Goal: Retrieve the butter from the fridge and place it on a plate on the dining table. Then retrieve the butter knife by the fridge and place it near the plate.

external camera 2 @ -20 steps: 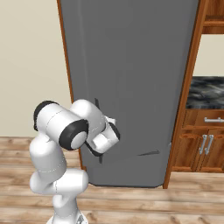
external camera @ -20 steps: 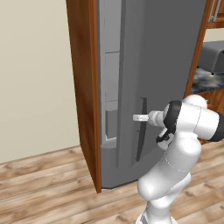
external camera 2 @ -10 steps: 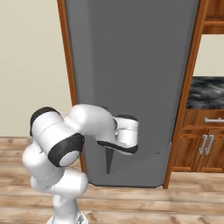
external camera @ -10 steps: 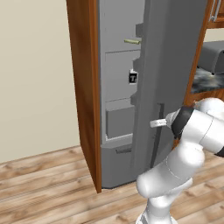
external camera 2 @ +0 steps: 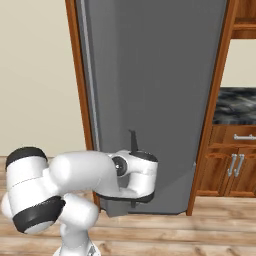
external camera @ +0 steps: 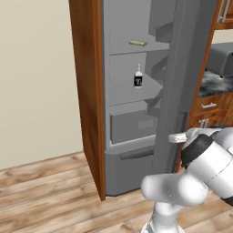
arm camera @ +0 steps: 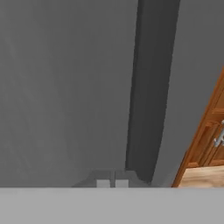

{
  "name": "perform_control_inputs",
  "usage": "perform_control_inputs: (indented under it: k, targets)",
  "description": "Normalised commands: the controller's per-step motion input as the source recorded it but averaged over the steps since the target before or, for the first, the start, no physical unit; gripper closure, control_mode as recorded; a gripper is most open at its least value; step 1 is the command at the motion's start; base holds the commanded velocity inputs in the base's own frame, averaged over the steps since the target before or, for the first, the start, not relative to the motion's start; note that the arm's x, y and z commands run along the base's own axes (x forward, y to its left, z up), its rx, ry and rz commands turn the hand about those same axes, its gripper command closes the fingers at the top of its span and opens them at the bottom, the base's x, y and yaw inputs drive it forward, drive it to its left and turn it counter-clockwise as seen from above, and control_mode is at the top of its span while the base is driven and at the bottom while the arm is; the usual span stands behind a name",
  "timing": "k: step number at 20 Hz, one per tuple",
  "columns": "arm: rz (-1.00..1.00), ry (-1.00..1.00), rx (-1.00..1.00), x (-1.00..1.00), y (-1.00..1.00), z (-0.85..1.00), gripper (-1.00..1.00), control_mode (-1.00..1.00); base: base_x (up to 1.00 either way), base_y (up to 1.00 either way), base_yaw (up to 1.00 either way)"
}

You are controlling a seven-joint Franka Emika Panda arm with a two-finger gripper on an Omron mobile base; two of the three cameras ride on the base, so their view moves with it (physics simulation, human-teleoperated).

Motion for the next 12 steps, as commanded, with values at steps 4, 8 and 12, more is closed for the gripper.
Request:
perform_control_inputs:
  k: [4,8,12]
  targets:
    - [0.28,0.00,0.17,0.00,-1.00,0.28,1.00,-1.00,0.00,0.00,0.00]
    - [0.23,0.12,0.09,0.00,-0.99,0.44,1.00,-1.00,0.00,0.00,0.00]
    - [0.02,0.21,0.04,0.00,-0.64,0.44,-1.00,-1.00,0.00,0.00,0.00]
